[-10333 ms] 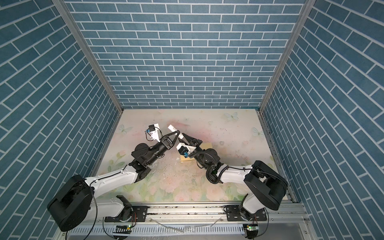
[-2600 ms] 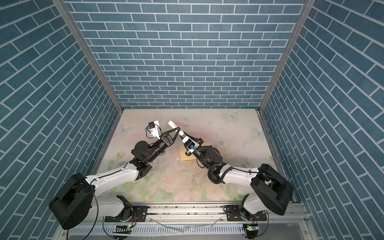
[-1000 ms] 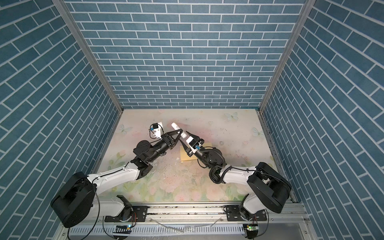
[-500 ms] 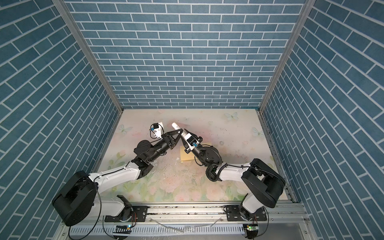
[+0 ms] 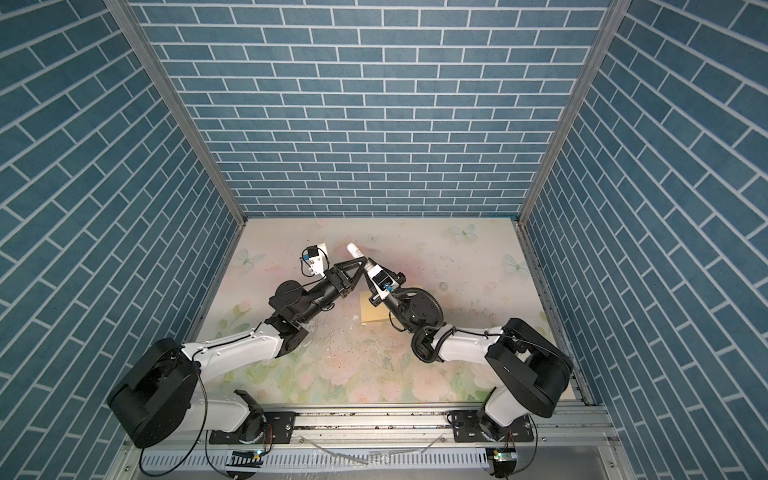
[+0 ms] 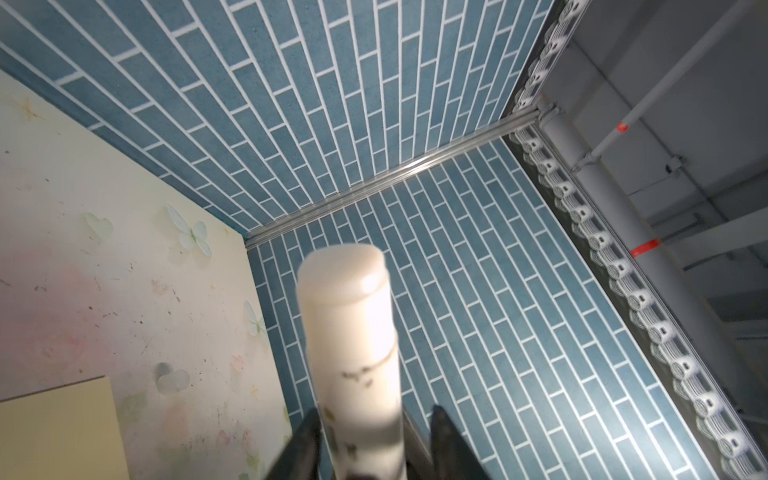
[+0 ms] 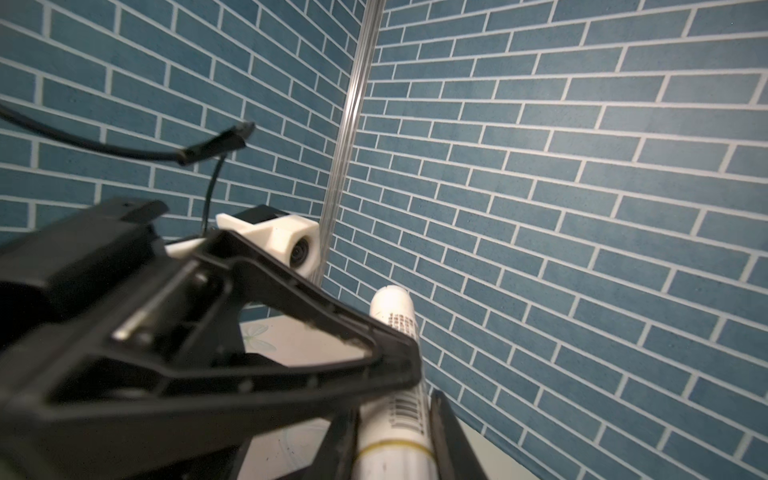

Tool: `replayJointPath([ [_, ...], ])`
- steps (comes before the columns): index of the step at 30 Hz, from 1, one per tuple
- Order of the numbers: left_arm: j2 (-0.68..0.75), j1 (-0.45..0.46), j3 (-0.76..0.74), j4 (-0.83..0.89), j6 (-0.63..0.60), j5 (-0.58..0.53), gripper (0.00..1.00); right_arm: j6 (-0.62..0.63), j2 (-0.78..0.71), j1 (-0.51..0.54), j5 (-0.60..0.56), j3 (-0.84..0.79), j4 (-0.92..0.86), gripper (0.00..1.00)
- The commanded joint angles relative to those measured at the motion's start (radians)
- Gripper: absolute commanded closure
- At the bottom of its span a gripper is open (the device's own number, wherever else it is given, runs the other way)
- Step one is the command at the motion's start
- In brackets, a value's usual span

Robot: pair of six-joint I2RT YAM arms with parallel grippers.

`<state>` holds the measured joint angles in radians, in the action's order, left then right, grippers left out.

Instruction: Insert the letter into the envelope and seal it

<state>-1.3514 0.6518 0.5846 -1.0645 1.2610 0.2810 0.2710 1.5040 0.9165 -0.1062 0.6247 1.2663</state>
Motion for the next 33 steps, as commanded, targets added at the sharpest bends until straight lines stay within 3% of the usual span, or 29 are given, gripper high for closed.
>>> replayJointPath([
  [1,0.074,-0.017,-0.008,0.064,-0.169,0.016,0.38,0.030,-0.102,-0.010,-0.043,-0.009,-0.096,1.00],
  [7,0.308,-0.036,0.006,0.426,-0.694,0.006,0.13,-0.048,-0.300,-0.048,-0.025,-0.011,-0.464,1.00],
  [11,0.433,-0.025,0.019,0.607,-1.099,0.027,0.10,-0.170,-0.417,-0.085,0.034,0.050,-0.792,1.00],
  [14,0.463,-0.017,0.017,0.650,-1.303,0.083,0.09,-0.242,-0.459,-0.109,0.096,0.120,-1.002,1.00],
  [20,0.430,0.037,0.007,0.648,-1.600,0.147,0.08,-0.343,-0.460,-0.128,0.210,0.232,-1.261,1.00],
  [24,0.388,0.112,0.041,0.732,-1.816,0.097,0.07,-0.373,-0.422,-0.127,0.288,0.294,-1.382,1.00],
  [33,0.318,0.152,0.071,0.766,-2.003,0.044,0.12,-0.418,-0.367,-0.128,0.401,0.352,-1.468,1.00],
])
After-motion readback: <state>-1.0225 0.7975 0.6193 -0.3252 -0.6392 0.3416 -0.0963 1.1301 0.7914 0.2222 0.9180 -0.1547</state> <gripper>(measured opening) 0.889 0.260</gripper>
